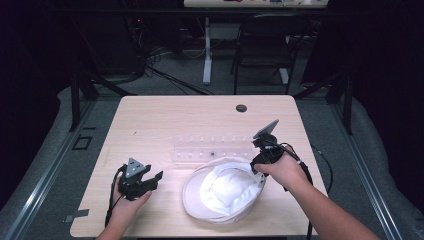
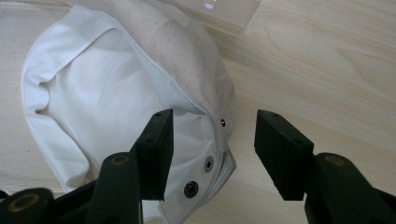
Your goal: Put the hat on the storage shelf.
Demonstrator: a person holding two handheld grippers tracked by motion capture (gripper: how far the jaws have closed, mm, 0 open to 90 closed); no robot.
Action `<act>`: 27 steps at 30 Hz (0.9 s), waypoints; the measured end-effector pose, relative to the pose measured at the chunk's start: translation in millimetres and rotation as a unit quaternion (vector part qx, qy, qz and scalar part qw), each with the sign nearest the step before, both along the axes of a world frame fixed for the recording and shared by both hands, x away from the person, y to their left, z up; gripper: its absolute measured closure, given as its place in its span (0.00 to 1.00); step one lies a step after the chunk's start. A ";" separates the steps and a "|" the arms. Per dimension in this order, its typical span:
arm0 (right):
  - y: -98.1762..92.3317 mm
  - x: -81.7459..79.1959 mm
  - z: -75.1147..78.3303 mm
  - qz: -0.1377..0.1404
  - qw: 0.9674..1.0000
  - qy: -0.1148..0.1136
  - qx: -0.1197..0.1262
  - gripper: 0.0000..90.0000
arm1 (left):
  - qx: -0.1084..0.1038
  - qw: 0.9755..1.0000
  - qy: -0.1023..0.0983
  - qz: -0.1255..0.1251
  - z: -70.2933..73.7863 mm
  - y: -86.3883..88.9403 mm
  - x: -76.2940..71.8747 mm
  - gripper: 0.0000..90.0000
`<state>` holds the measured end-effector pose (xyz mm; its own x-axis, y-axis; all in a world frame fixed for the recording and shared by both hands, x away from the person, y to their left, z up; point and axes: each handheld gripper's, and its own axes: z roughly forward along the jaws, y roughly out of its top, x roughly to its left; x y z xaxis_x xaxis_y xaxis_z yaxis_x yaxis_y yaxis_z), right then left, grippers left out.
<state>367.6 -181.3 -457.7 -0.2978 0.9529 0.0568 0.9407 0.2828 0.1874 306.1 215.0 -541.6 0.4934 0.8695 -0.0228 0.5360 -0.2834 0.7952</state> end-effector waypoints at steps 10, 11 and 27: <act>2.0 5.1 -12.6 -0.016 1.000 0.024 0.012 0.57 | 0.000 1.000 0.001 -0.002 -0.2 -0.2 0.1 0.52; 1.0 6.6 -12.4 -0.005 0.999 0.035 0.007 0.57 | 0.000 1.000 0.001 -0.002 -0.2 -0.2 0.2 0.52; 0.3 7.8 -26.9 -0.023 0.999 0.028 -0.004 0.85 | -0.008 1.000 0.006 0.002 -0.3 1.7 0.8 0.52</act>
<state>375.4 -181.0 -484.7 -0.2499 0.9661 0.0643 0.9618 0.2400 0.1316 306.9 216.7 -541.9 0.4903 0.8705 -0.0422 0.5460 -0.2691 0.7934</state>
